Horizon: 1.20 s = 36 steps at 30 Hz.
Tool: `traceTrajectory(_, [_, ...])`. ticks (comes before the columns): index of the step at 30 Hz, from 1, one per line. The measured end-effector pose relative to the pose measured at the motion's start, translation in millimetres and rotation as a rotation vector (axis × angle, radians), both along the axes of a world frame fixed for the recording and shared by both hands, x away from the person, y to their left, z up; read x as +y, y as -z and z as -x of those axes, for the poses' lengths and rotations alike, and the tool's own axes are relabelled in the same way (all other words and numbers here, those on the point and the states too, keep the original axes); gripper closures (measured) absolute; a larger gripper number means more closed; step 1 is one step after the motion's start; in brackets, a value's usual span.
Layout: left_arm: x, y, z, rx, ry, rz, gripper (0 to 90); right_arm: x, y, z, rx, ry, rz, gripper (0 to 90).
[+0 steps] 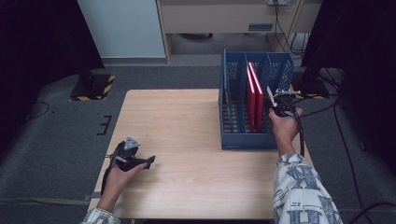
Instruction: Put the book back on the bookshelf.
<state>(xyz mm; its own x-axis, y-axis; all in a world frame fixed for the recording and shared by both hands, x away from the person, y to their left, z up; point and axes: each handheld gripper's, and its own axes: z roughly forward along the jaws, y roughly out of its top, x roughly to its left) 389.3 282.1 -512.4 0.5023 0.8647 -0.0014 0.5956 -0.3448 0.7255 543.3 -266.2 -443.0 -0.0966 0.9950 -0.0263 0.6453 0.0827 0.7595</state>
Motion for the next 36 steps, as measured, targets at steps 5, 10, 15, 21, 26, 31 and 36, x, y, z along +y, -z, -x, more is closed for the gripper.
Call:
traceTrajectory(5, [-0.1,-0.4,0.0,-0.001,0.003,-0.002,4.3,1.6,-2.9,2.4,0.000,-0.009,0.002,69.6])
traceTrajectory(10, [-0.1,-0.9,0.2,-0.002,0.002,-0.002,4.4,3.5,-3.6,5.9,-0.001,-0.023,-0.002,69.4])
traceTrajectory(15, [0.6,-1.5,0.3,-0.005,-0.001,0.002,4.4,11.2,-5.6,9.9,0.001,-0.039,0.007,67.1])
traceTrajectory(21, [0.6,-2.5,0.8,-0.008,-0.004,0.009,4.4,13.3,-9.3,13.9,-0.002,-0.051,0.024,66.6])
traceTrajectory(26, [0.2,-3.2,1.2,-0.008,-0.001,0.007,4.4,12.6,-10.5,19.3,0.004,-0.065,0.025,67.0])
traceTrajectory(31, [0.0,-3.9,1.5,-0.010,0.001,0.005,4.4,12.3,-8.7,23.8,0.003,-0.066,0.019,65.0])
traceTrajectory(36, [-0.2,-4.2,1.8,-0.010,-0.001,0.009,4.4,12.1,-9.5,25.6,0.000,-0.068,0.017,62.1])
